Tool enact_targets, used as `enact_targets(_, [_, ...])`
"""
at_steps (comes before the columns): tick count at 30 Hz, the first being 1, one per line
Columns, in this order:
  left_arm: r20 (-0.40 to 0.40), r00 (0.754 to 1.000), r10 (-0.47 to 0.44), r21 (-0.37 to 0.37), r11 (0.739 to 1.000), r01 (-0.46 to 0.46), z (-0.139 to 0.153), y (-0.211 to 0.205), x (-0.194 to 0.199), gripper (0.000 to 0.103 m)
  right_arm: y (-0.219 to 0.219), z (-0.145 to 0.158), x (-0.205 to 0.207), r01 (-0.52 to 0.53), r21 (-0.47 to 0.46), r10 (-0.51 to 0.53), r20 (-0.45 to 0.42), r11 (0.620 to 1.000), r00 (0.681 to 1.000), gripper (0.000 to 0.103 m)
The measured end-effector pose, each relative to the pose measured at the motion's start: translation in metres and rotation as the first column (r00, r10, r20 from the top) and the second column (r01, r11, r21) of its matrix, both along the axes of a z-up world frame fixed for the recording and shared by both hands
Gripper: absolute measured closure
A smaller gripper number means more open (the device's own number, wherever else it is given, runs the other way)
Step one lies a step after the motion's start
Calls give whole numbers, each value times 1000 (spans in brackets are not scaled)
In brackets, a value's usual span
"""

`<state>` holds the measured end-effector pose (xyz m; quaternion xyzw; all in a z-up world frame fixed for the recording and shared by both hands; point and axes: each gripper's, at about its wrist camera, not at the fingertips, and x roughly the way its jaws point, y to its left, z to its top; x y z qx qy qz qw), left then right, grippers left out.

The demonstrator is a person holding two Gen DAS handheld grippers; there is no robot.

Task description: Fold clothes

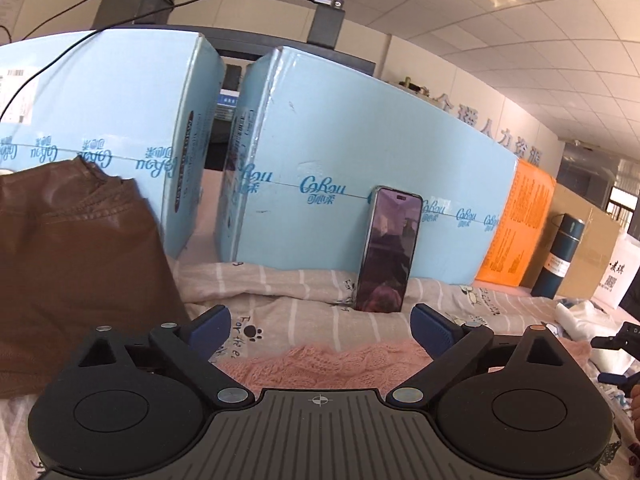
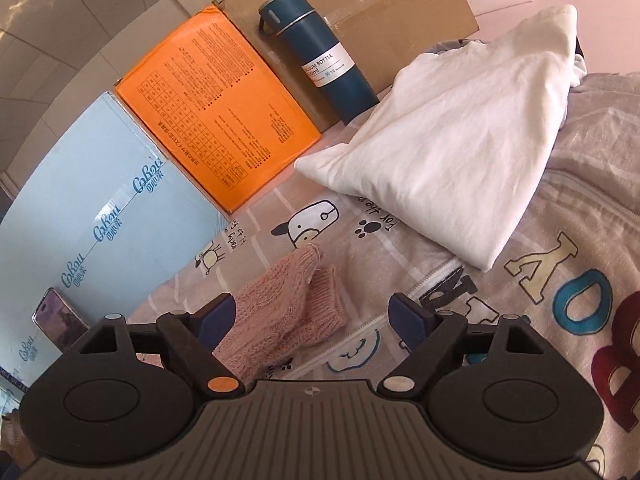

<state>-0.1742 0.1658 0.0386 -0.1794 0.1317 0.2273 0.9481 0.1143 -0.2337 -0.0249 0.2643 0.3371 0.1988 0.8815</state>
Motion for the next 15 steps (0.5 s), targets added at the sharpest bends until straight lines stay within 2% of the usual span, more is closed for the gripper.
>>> enact_targets(3, [32, 998, 60, -81, 995, -57, -9, 10, -10, 1, 2, 1, -5, 34, 58, -31, -43, 998, 999, 15])
enact_targets(6, [39, 995, 95, -145, 985, -89, -17, 20, -15, 1, 10, -4, -5, 52, 146, -30, -151, 988, 988, 15])
enact_targets(10, [40, 994, 102, -142, 985, -95, -21, 20, -16, 1, 29, -7, 1, 2, 241, 47, -198, 971, 979, 12])
enact_targets(14, [41, 993, 108, -140, 985, -101, -24, 20, -18, 1, 51, -15, 18, -4, 271, 64, -213, 963, 975, 12])
enact_targets(15, [42, 993, 110, -139, 985, -103, -25, 20, -18, 1, 57, -14, 19, 12, 253, 38, -190, 967, 981, 12])
